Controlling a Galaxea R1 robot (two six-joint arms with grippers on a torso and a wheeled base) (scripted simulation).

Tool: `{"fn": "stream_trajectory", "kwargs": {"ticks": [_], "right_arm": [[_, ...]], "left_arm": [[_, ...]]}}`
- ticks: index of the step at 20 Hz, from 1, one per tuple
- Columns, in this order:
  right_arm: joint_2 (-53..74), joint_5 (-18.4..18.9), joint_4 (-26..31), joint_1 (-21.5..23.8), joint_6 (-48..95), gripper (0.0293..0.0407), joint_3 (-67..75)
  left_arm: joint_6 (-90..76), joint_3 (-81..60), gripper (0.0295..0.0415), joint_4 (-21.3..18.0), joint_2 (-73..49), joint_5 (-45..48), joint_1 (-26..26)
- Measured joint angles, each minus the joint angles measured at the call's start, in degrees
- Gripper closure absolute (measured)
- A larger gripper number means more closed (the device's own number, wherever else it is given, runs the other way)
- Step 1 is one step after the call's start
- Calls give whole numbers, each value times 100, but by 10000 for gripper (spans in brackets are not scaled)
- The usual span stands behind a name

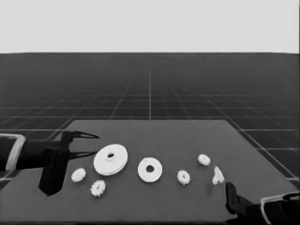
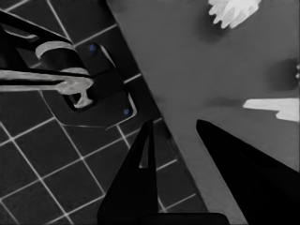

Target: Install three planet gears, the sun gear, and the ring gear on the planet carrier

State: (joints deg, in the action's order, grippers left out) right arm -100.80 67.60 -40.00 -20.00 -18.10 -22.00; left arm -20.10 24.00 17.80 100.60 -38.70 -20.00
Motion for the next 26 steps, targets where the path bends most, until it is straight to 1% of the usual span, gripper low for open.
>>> {"fn": "stream_trajectory", "kwargs": {"ticks": [1, 2, 3, 4, 5, 6, 7, 8, 9, 10, 11, 14, 15, 16, 18, 24, 26], "right_arm": [[-78, -133, 433, -310, 19, 407, 303], [-46, -77, 255, -193, 11, 392, 169], [-26, -45, 151, -125, 7, 363, 90], [-15, -25, 89, -86, 4, 332, 45], [-9, -14, 54, -64, 2, 320, 20], [-5, -8, 33, -51, 1, 317, 5], [-3, -4, 20, -43, 1, 316, -4], [-1, -2, 13, -38, 0, 315, -9], [-1, 0, 9, -36, 0, 315, -12], [0, 0, 6, -34, 0, 315, -14], [0, 1, 5, -33, 0, 315, -15], [0, 1, 3, -32, 0, 315, -16], [0, 1, 3, -32, 0, 315, -16], [0, 1, 3, -32, 0, 315, -16], [0, 1, 3, -32, 0, 315, -16], [0, 1, 3, -32, 0, 315, -16], [0, 1, 3, -32, 0, 315, -16]], "left_arm": [[15, -408, 415, -420, -16, -282, 405], [9, -245, 414, -250, -10, -169, 256], [5, -144, 396, -148, -8, -102, 165], [3, -85, 364, -88, -6, -62, 112], [2776, 429, 322, 1909, -299, -1854, 1306], [5154, 1330, 306, 1662, 318, -3477, 1759], [6162, 2353, 313, 725, 941, -4063, 1872], [6577, 3181, 319, 51, 1321, -4217, 1935], [6740, 3769, 323, -368, 1559, -4278, 1976], [6801, 4162, 325, -621, 1714, -4315, 2002], [6820, 4418, 325, -773, 1813, -4339, 2018], [6819, 4747, 326, -947, 1943, -4372, 2036], [6779, 4991, 326, -570, 2069, -4013, 2539], [6739, 5208, 326, -369, 2187, -3793, 2872], [6682, 5471, 326, -209, 2329, -3584, 3150], [6647, 5620, 326, -139, 2407, -3475, 3271], [6646, 5625, 397, -136, 2409, -3472, 3273]]}}
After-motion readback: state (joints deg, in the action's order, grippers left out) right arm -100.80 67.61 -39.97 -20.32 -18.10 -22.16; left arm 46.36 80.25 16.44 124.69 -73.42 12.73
